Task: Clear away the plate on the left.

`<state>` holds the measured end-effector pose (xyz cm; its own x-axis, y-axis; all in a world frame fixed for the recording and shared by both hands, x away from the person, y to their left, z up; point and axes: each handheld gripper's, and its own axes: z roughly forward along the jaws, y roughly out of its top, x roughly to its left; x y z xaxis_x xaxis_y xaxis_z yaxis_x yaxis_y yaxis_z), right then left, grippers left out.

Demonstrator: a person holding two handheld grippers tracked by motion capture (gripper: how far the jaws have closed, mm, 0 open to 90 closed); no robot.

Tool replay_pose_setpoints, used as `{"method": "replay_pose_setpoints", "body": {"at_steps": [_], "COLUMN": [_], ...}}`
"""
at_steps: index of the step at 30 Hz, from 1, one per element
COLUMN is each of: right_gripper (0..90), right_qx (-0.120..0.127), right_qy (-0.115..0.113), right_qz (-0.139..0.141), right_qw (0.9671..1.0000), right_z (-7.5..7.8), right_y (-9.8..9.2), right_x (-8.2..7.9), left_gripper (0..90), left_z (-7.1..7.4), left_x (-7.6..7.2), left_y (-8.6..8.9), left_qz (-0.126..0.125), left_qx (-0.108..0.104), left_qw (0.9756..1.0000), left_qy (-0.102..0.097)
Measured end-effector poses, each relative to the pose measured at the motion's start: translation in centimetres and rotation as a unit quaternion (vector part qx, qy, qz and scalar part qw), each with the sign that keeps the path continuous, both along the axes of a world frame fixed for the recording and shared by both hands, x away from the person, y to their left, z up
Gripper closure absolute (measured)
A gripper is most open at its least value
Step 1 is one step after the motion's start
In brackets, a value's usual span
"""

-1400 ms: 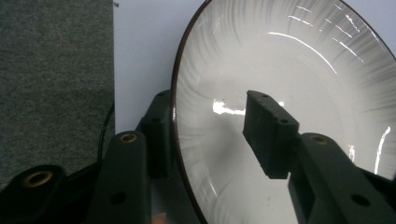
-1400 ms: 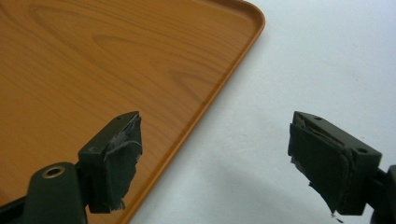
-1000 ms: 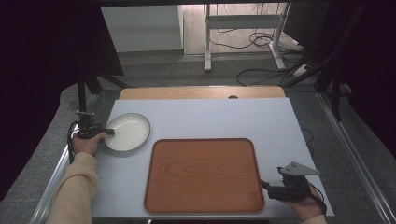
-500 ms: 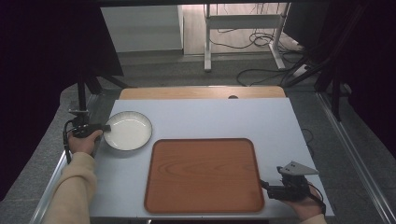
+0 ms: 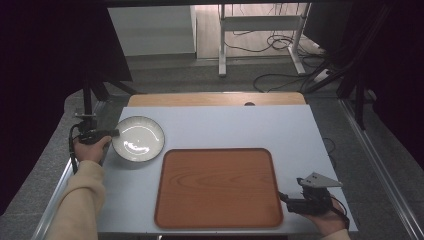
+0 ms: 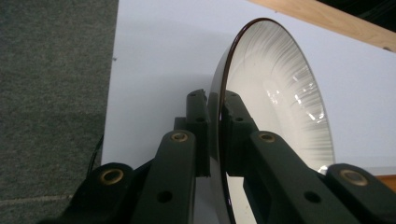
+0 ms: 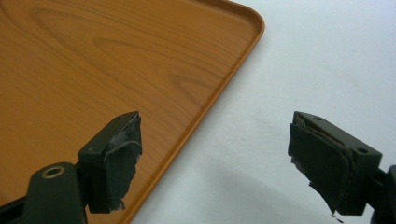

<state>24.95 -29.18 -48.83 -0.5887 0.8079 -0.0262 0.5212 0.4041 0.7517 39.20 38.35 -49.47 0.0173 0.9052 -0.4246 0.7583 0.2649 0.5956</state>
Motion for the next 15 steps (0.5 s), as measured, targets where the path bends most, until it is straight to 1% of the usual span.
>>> {"method": "replay_pose_setpoints", "body": {"at_steps": [3, 9, 14, 15], "right_gripper": [17.6, 17.6, 17.6, 17.6], "right_qx": [0.002, 0.005, 0.005, 0.005], "right_qy": [-0.002, -0.005, -0.005, -0.007], "right_qz": [-0.003, -0.004, -0.004, -0.004], "right_qw": [1.0, 1.0, 1.0, 1.0], "right_z": [0.0, 0.2, 0.2, 0.2], "right_y": [-0.1, -0.1, -0.1, -0.1], "right_x": [0.0, 0.0, 0.0, 0.0], "left_gripper": [83.5, 82.8, 82.0, 81.9], "left_z": [0.2, 0.8, 1.2, 1.4], "left_x": [-0.1, -0.6, -0.9, -1.1], "left_y": [-0.1, 0.0, 0.4, 0.5], "left_qz": [-0.003, 0.001, 0.005, 0.006], "left_qx": [-0.004, 0.006, 0.006, 0.004], "left_qw": [1.0, 0.9999, 0.9997, 0.9996], "left_qy": [-0.004, -0.016, -0.023, -0.029]}}
